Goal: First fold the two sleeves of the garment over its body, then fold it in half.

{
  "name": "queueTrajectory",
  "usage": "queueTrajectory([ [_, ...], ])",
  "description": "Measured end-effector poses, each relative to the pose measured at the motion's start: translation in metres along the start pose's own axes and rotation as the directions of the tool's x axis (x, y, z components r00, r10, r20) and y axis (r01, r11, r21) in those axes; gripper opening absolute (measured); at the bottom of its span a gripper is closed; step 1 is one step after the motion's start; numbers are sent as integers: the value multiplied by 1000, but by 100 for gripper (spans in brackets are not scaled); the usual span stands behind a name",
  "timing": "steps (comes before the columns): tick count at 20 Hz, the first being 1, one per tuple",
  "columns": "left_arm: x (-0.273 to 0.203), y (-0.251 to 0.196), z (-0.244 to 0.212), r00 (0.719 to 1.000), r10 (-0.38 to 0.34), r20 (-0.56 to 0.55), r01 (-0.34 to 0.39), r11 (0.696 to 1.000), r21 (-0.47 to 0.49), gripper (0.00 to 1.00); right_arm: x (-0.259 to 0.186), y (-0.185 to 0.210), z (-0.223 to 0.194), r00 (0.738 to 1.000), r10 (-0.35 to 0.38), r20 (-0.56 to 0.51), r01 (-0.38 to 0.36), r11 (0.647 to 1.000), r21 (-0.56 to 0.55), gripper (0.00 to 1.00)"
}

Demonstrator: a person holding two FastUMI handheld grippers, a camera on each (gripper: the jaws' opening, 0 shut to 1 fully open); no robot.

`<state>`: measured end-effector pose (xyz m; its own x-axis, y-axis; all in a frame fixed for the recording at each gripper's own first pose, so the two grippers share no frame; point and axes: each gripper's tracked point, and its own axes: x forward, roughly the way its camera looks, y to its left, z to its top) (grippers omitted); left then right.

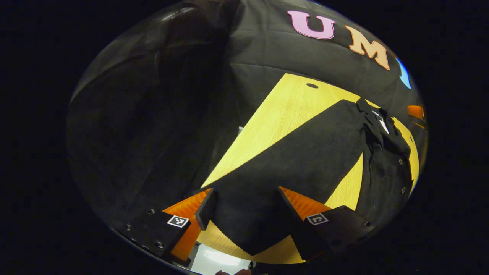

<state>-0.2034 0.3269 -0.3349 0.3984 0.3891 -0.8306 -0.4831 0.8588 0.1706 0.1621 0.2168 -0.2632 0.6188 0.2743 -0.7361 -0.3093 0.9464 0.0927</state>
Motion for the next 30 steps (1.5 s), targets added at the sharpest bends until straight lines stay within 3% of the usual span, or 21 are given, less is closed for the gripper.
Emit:
queueTrajectory([
  [5,1,-8,0,1000,-6,13,6,1000,-18,96,-6,-6,-2,1000,-10,7,10,1000,0,98],
  [6,0,-11,-1,1000,-7,12,7,1000,-18,90,-8,-8,-2,1000,-11,9,11,1000,0,98],
  [7,1,-15,1,1000,-17,22,17,1000,-17,82,-9,-10,-3,1000,-13,12,13,1000,0,98],
  [10,2,-26,-2,999,-32,9,32,998,-44,13,-16,-19,-5,1000,-19,15,19,1000,2,98],
  [12,1,-28,1,1000,-21,15,22,995,-93,3,-22,-27,-9,1000,-23,19,23,1000,9,98],
  [14,-1,-30,2,999,-37,23,39,990,-133,0,-28,-35,-14,1000,-21,18,21,1000,22,93],
  [17,-10,-27,6,999,-48,24,53,967,-249,0,-40,-56,-21,999,-38,22,38,999,25,98],
  [18,-13,-25,12,998,-46,40,55,961,-272,0,-45,-63,-21,999,-42,26,41,999,28,92],
  [19,-13,-27,20,998,-36,61,52,958,-282,0,-49,-71,-23,999,-45,29,44,999,33,98],
  [22,-22,-36,49,993,-32,109,61,960,-275,0,-60,-93,-31,998,-56,29,55,997,55,98],
  [23,-25,-40,60,991,-37,126,70,959,-273,0,-63,-100,-34,998,-59,28,57,996,65,92],
  [25,-31,-49,76,985,-46,165,91,957,-274,0,-69,-112,-40,998,-64,26,61,995,81,98],
  [30,-48,-86,124,964,-67,257,113,980,-167,0,-84,-143,-49,996,-79,39,74,990,117,98],
])
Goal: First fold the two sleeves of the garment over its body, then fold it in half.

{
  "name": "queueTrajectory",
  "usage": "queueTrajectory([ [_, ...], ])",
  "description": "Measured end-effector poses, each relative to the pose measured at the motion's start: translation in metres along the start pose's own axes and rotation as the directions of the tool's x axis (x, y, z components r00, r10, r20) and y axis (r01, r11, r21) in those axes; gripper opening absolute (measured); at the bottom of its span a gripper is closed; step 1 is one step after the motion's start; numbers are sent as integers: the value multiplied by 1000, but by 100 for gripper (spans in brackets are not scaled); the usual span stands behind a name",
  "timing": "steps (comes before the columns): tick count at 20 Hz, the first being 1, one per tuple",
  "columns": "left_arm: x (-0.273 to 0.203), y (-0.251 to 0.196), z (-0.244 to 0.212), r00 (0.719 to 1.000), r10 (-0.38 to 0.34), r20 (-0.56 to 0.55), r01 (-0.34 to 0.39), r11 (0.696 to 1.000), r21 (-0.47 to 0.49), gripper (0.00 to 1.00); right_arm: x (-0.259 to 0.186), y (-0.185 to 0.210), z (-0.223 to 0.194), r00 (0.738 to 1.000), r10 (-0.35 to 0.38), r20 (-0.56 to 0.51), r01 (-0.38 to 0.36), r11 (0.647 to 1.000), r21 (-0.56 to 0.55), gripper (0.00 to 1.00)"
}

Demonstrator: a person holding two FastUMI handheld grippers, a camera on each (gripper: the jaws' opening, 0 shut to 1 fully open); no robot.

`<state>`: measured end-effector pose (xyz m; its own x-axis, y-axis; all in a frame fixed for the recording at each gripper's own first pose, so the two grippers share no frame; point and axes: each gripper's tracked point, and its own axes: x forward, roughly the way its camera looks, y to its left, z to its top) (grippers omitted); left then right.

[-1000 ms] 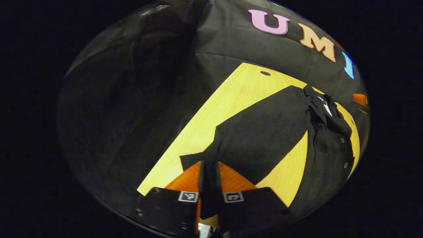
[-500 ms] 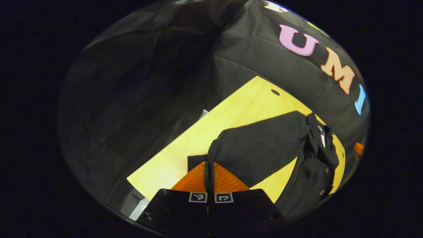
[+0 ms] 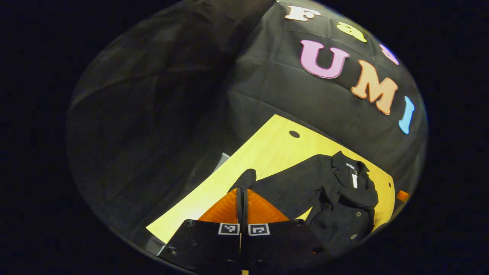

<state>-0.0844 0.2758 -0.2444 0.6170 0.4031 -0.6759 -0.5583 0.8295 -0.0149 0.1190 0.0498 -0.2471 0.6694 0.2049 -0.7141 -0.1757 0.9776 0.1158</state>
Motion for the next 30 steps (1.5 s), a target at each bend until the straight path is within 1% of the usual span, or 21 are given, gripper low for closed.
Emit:
queueTrajectory([
  [4,1,-52,23,997,-75,26,74,996,49,0,-10,-26,-12,1000,-18,3,18,998,55,98],
  [6,3,-75,33,993,-112,42,108,990,88,0,-18,-41,-18,999,-32,3,31,997,77,98],
  [7,3,-86,38,991,-127,52,121,986,114,0,-22,-48,-22,999,-39,6,38,995,87,93],
  [8,3,-99,44,988,-146,58,137,981,137,0,-27,-56,-25,999,-47,7,46,994,98,98],
  [12,6,-152,58,973,-221,72,204,960,194,0,-43,-89,-36,996,-87,17,83,983,161,98],
  [20,7,-250,53,936,-351,41,326,902,283,0,-77,-144,-64,987,-160,22,149,953,265,98],
  [26,2,-318,34,901,-434,-10,413,849,330,0,-99,-174,-81,980,-200,21,183,931,315,98],
  [30,1,-357,15,879,-474,-54,461,815,350,0,-113,-194,-95,974,-228,13,210,917,339,98],
])
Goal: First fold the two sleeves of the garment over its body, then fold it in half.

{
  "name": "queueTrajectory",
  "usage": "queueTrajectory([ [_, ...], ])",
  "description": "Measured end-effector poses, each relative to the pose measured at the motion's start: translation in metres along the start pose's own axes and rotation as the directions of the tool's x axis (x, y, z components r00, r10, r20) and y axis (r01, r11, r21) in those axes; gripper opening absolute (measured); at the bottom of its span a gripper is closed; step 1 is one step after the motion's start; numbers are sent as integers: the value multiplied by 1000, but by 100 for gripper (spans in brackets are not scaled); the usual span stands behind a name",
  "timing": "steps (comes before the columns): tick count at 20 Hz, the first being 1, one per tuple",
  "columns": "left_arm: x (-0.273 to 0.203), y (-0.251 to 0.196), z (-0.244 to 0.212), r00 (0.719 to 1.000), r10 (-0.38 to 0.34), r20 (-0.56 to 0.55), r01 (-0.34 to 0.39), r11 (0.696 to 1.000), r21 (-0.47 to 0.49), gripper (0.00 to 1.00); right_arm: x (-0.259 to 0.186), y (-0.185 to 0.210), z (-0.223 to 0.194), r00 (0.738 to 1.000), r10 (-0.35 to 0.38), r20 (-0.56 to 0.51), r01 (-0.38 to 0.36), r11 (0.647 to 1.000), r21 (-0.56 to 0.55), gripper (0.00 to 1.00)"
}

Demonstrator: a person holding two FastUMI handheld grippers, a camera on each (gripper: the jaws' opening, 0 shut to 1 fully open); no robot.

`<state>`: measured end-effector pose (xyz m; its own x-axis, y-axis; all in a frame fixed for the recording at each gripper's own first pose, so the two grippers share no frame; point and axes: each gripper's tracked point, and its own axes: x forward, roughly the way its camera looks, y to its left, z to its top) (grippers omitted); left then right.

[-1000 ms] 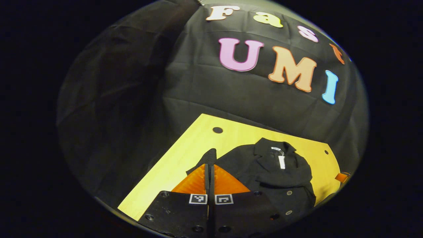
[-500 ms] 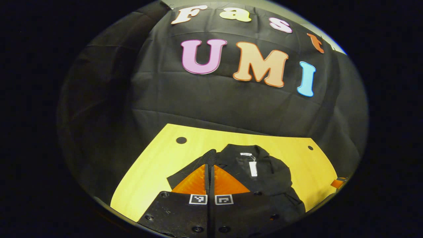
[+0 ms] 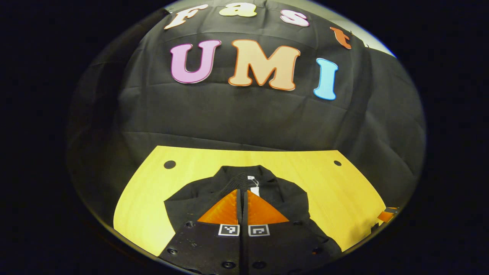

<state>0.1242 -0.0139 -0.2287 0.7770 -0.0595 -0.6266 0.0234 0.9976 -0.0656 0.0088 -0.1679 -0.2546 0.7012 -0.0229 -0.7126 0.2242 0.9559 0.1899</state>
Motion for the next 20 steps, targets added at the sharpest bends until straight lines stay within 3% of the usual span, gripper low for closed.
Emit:
queueTrajectory([
  [9,34,-65,-27,992,-78,-95,83,995,50,0,-20,-51,-7,998,-68,5,67,995,78,98],
  [11,41,-71,-35,991,-75,-113,82,994,65,0,-22,-56,-9,997,-75,3,75,993,89,98],
  [14,45,-66,-44,991,-13,-135,24,997,79,3,-22,-55,-10,998,-57,-2,57,994,89,98],
  [18,23,-60,-17,999,36,-9,-35,996,80,100,-16,-47,-4,1000,16,-1,-16,999,35,98],
  [20,-4,-51,-13,998,62,31,-64,995,74,92,-10,-36,-5,997,69,-15,-69,998,-1,98],
])
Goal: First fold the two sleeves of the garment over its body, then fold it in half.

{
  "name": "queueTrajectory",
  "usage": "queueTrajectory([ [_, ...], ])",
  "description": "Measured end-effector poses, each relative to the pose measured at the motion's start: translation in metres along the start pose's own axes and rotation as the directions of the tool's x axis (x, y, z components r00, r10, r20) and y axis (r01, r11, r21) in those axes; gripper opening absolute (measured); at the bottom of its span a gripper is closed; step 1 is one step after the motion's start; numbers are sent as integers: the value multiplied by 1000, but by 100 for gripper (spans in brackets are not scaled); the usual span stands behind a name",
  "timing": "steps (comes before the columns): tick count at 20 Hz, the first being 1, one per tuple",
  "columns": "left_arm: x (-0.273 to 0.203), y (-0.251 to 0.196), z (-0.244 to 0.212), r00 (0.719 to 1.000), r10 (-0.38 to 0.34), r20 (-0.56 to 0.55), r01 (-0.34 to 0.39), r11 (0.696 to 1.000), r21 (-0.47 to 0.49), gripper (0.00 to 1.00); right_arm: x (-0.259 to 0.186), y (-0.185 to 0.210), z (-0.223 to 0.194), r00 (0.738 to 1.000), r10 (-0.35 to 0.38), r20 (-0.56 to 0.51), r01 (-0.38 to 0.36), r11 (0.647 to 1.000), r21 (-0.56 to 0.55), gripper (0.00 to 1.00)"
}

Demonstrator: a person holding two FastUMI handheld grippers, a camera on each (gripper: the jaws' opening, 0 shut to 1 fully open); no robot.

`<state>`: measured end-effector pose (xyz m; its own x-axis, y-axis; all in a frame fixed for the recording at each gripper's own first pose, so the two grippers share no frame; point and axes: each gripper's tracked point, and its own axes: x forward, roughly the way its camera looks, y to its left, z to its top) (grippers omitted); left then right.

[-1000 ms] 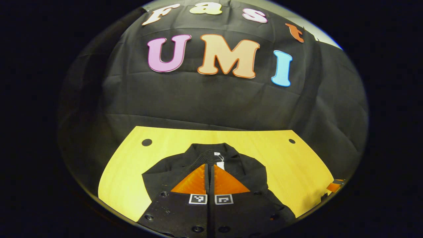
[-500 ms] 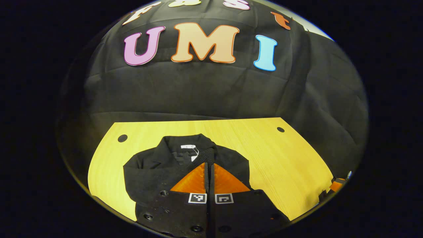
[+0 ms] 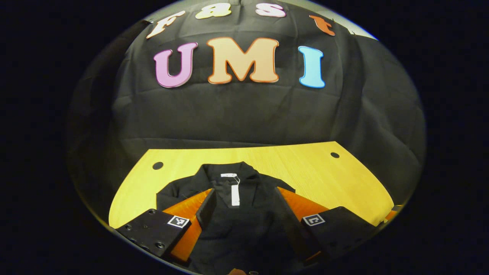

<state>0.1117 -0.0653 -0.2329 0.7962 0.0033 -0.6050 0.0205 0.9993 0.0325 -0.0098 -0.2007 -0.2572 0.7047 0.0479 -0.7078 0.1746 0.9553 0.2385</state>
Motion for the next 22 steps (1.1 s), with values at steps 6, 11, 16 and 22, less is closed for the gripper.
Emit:
queueTrajectory([
  [6,-85,54,-34,997,81,14,-81,997,-14,92,2,44,-14,995,97,-25,-98,991,-86,98],
  [11,-143,109,-99,985,155,-70,-157,987,-22,92,-6,78,-51,988,128,-82,-136,985,-107,98],
  [16,-177,145,-157,969,192,-155,-203,977,-57,92,-15,88,-90,986,103,-132,-124,979,-162,98],
  [22,-200,164,-227,937,205,-282,-232,970,-67,93,-18,80,-136,975,36,-218,-90,966,-243,98],
])
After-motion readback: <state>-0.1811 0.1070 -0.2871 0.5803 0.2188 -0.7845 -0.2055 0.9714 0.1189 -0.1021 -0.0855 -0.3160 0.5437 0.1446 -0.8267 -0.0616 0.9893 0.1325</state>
